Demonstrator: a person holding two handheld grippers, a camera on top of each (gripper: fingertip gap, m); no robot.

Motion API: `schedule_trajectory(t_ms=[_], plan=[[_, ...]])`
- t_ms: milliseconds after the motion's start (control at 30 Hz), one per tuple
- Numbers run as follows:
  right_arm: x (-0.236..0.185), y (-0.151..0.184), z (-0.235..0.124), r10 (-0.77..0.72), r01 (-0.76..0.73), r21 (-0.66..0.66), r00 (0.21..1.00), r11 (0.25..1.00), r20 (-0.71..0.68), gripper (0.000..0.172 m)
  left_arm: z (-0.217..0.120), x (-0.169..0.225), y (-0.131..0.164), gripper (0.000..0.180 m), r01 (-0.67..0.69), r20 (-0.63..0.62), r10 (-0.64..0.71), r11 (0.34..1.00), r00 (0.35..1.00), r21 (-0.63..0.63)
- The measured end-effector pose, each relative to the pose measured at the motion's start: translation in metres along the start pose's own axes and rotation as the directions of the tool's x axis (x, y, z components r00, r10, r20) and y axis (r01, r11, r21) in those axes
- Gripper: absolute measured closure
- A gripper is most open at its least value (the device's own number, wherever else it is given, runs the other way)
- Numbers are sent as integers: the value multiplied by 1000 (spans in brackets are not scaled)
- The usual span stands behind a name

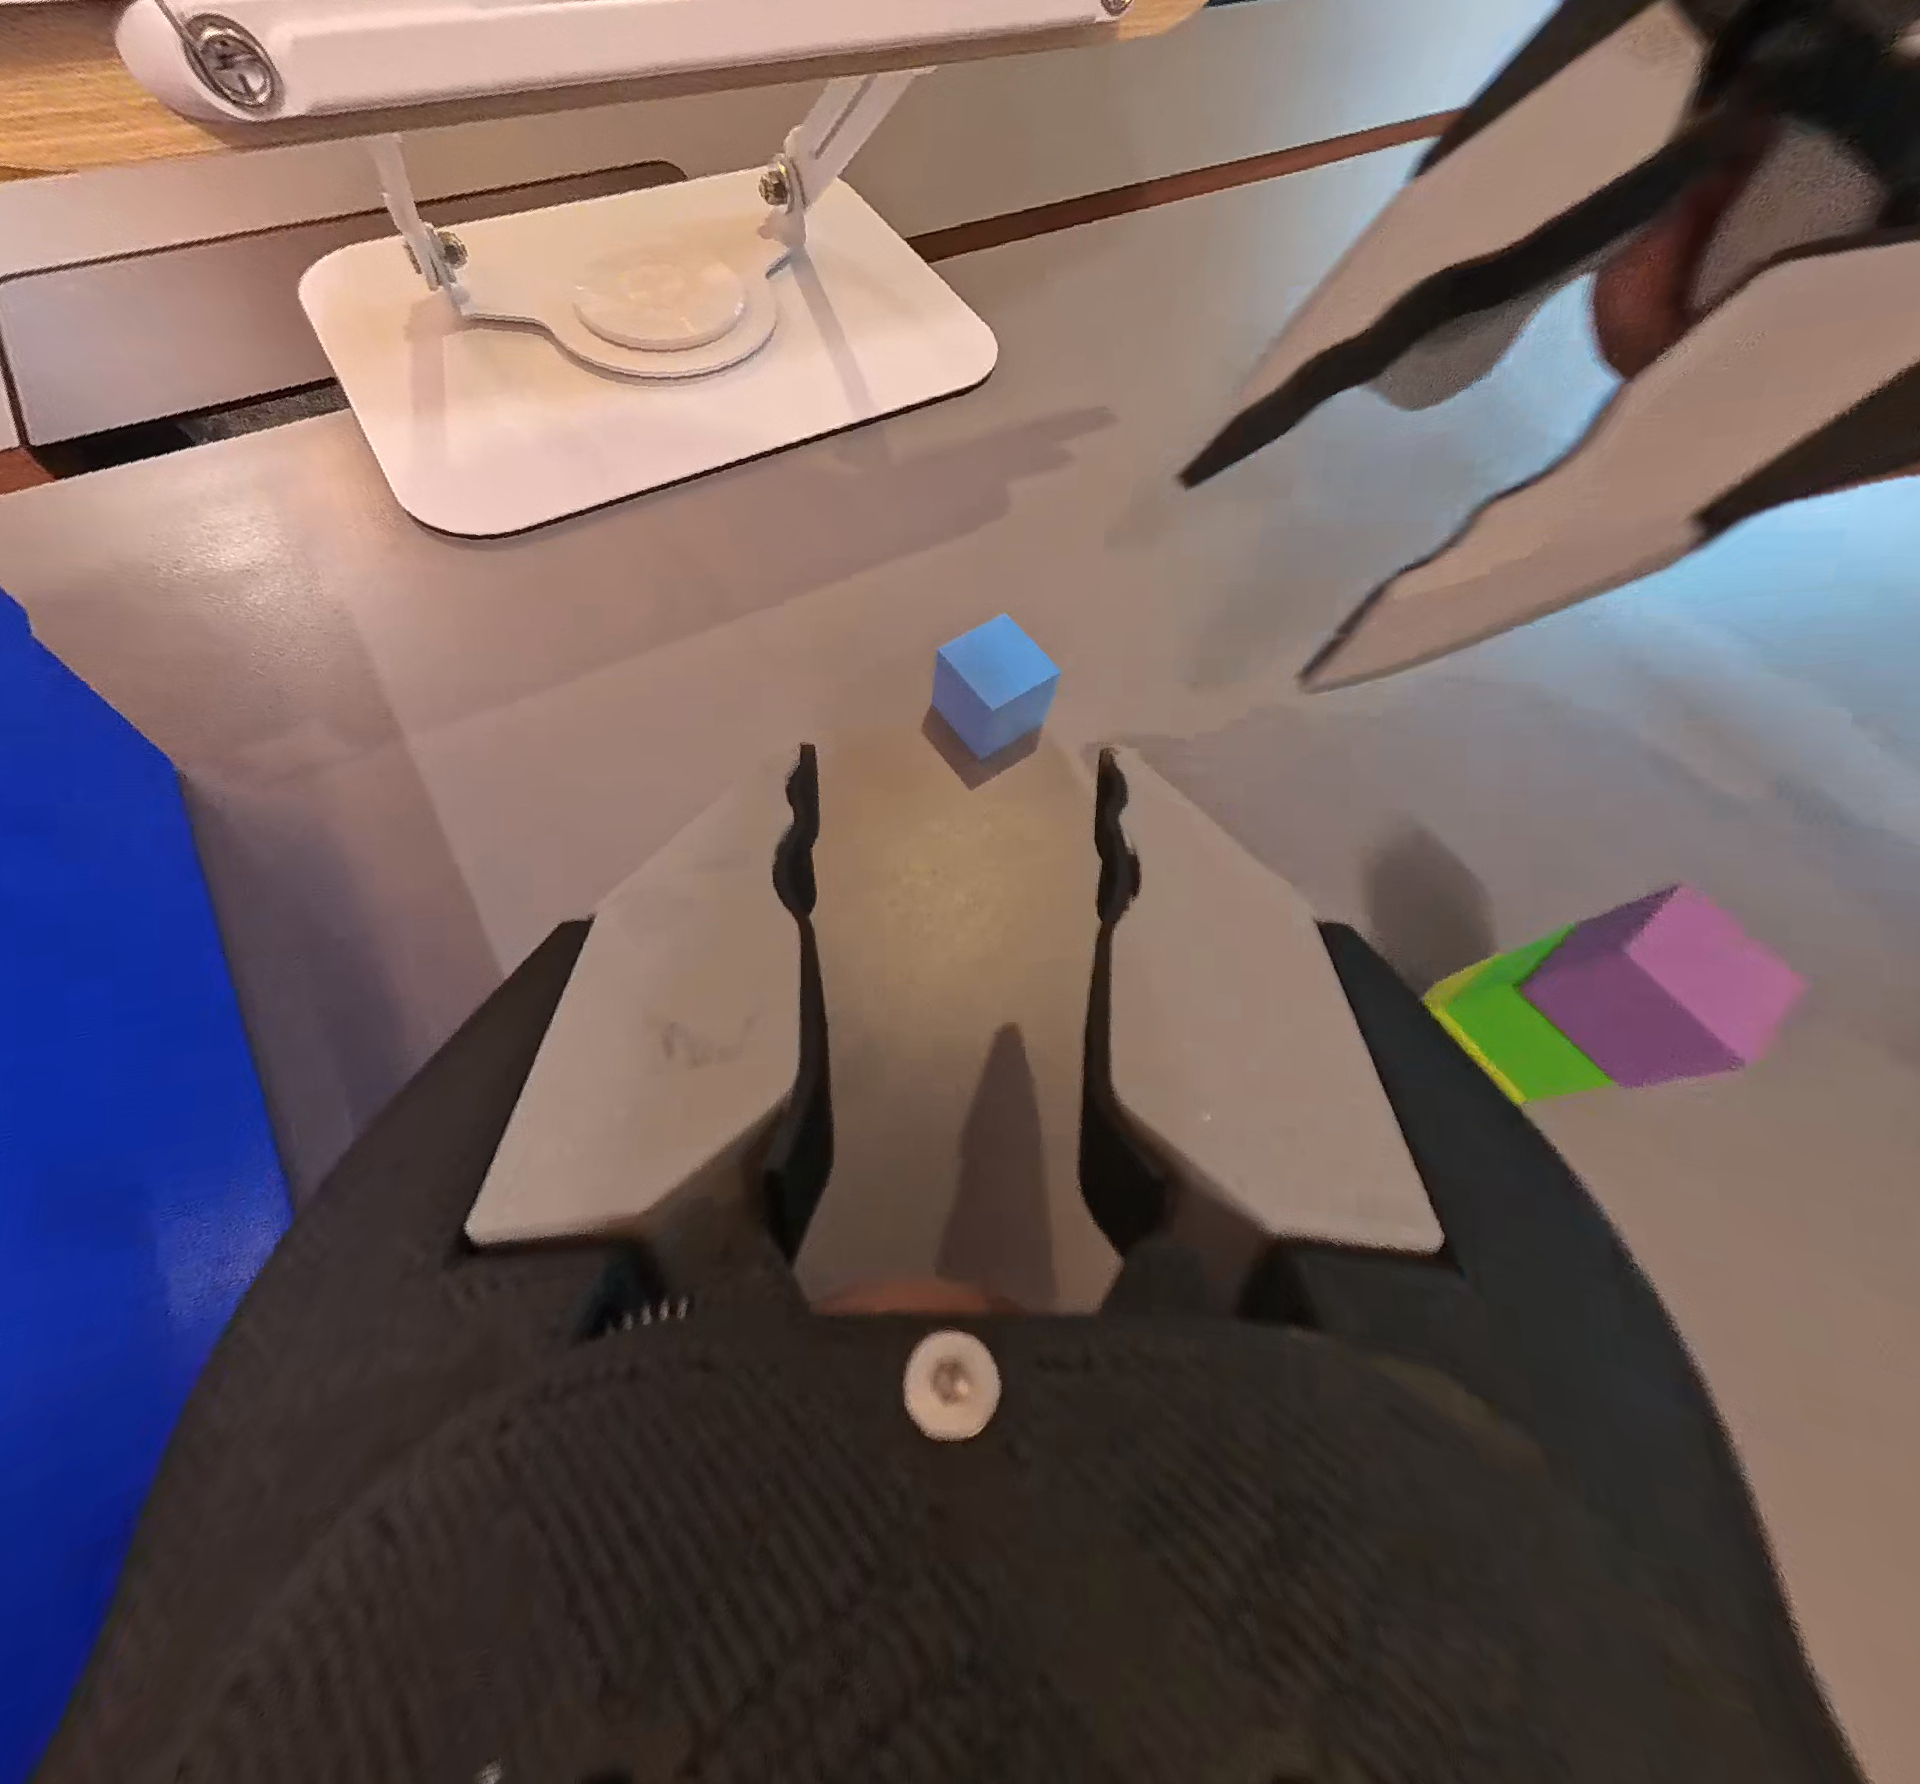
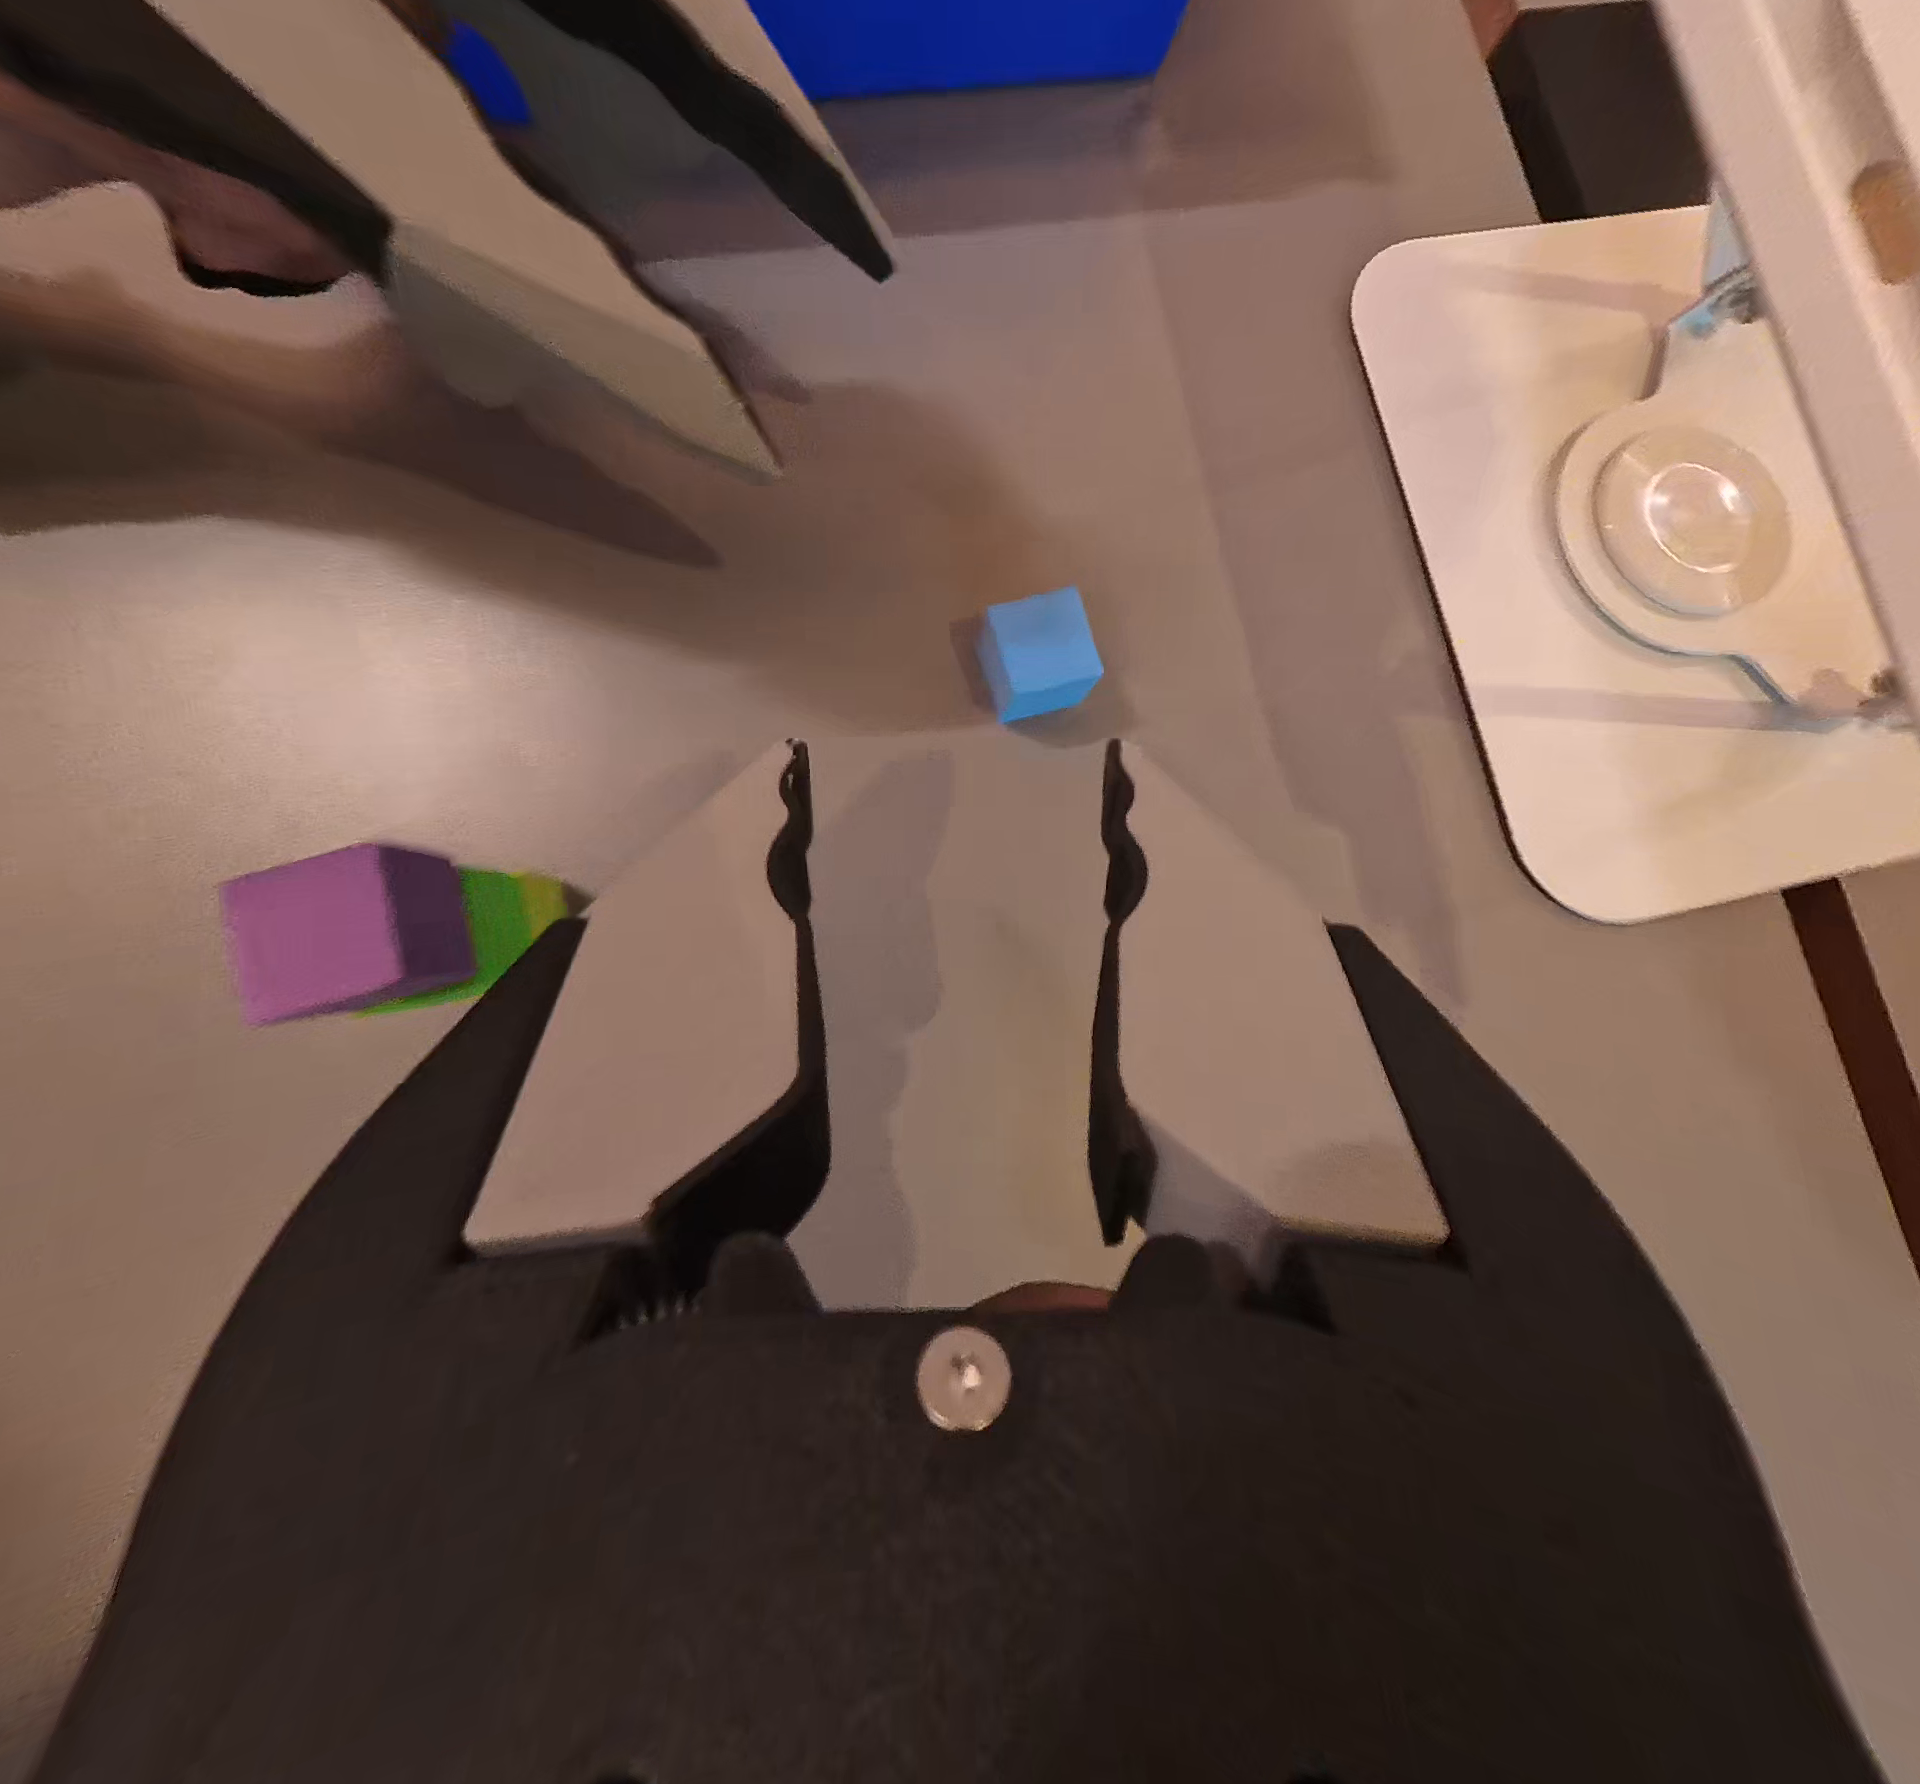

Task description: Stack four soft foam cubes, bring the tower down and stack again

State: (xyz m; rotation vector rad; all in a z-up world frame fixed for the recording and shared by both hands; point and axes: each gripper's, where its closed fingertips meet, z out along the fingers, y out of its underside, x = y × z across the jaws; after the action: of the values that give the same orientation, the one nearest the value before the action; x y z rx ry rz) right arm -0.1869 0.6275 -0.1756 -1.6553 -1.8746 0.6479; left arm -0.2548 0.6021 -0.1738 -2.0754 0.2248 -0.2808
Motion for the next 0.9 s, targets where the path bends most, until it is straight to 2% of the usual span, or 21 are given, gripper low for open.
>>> schedule_trajectory(t_ms=[333,367,433,500,600,733,900], plan=[[23,4,68,-66,69,-78,997,995,46,124,1,-1,1,129,-9,3,9,1000,1000,-9],[23,5,72,-65,69,-82,997,994,49,127,1,-1,1,128,-9,2,9,1000,1000,-11],[17,6,78,-66,73,-84,994,994,87,145,2,-1,3,128,-7,2,7,1000,1000,-17],[18,7,78,-65,71,-87,995,994,71,146,3,-3,4,128,-3,3,3,1000,1000,-20],[12,2,63,-36,41,-66,997,997,66,146,2,-3,3,129,2,1,-2,1000,1000,-17],[-7,-16,17,-32,32,6,997,999,76,147,1,-3,2,129,0,1,0,1000,1000,-9],[-40,-30,-30,-68,64,30,989,997,128,146,1,1,2,128,-19,1,19,1000,1000,-12]])
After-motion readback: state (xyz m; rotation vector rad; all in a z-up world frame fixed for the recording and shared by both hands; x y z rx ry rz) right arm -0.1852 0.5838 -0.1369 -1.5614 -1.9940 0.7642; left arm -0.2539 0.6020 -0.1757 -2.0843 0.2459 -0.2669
